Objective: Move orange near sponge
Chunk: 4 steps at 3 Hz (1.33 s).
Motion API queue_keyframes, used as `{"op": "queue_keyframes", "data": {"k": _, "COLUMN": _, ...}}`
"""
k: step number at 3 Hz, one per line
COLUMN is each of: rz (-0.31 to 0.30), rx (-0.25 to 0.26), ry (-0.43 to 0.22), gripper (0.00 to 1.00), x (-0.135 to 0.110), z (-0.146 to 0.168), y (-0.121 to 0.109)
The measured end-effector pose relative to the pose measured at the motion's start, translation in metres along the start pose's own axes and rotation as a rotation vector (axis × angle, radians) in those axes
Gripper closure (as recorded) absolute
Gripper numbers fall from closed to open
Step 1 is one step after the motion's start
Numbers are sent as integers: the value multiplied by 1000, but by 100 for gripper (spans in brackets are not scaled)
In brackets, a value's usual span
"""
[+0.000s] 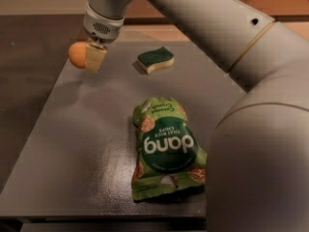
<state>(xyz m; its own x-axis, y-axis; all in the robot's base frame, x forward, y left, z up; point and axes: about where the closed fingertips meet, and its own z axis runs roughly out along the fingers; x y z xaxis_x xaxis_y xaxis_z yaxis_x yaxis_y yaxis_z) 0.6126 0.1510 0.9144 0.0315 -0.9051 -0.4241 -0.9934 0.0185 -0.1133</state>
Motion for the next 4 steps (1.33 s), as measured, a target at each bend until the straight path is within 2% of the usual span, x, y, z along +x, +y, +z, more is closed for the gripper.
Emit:
{"op": "queue_keyframes", "data": {"k": 3, "rz": 137, "rx": 75, "ry": 77, "gripper": 100, "x": 83, "z": -3, "y": -78}}
{"op": "queue_keyframes", "data": {"k": 4, "rz": 156, "rx": 94, "ry": 105, "gripper": 100, "x": 102, "z": -4, "y": -91}}
